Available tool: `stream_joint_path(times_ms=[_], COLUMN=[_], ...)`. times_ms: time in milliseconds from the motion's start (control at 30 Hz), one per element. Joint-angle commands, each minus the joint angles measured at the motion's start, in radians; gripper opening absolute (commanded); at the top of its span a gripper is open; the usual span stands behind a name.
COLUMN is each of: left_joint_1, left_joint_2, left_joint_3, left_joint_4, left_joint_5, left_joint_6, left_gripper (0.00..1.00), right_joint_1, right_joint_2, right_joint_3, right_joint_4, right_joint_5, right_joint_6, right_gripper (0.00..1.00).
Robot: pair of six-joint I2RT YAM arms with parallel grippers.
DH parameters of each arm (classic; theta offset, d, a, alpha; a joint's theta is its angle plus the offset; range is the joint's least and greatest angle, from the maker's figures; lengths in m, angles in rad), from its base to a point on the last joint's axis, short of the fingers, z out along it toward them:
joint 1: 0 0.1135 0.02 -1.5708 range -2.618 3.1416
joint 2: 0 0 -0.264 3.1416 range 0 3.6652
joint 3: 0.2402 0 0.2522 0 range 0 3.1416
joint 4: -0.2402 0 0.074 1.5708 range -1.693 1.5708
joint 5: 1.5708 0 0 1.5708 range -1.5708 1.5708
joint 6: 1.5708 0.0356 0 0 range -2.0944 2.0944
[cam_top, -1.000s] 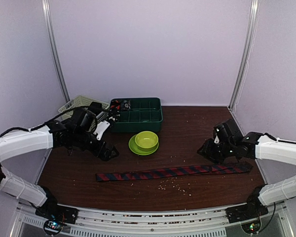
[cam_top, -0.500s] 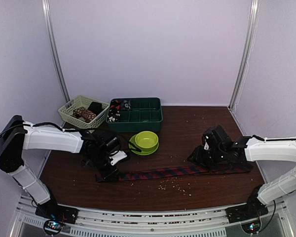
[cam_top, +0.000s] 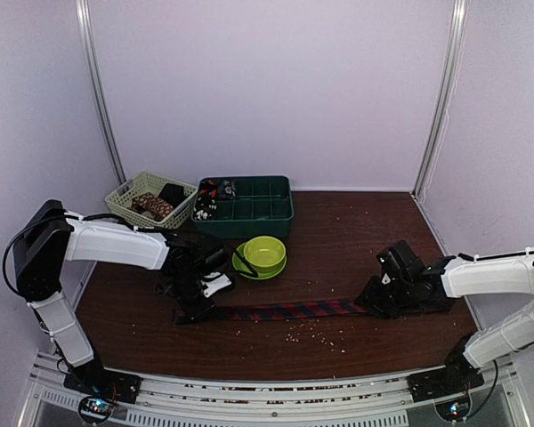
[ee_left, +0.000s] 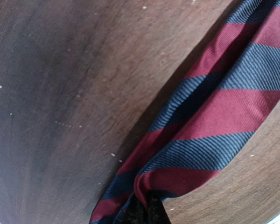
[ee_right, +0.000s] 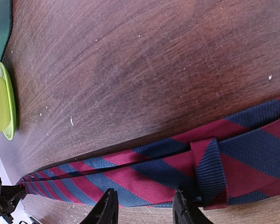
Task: Roll the ties
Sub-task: Move the tie to the center of the board.
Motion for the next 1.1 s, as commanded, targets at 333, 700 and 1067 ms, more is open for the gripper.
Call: stream_joint_path(times_ms=[333,700,1067], left_joint_1=[0.014,-0.009,-0.011], left_joint_2=[-0.009,0.006,0.000], left_joint_3=[0.046,0.141,0.161], left_joint_4=[0.013,0.153,0.250], left_joint_5=[0.040,0.204,0.264], left_joint_6=[0.003,-0.004,0.053], left_gripper=[0.04,0.33,0.50], right_joint_1=[-0.121,-0.357,-0.665], right_joint_2=[-0.013,-0.037,-0.009], right_joint_3=[0.018,0.059,0.091], right_joint_4=[-0.175,-0.342,-0.378], right_joint_5=[0.174,0.256,0.235], right_joint_6=[-0.069,-0.241,-0.464], right_gripper=[0.40,0.41,0.41])
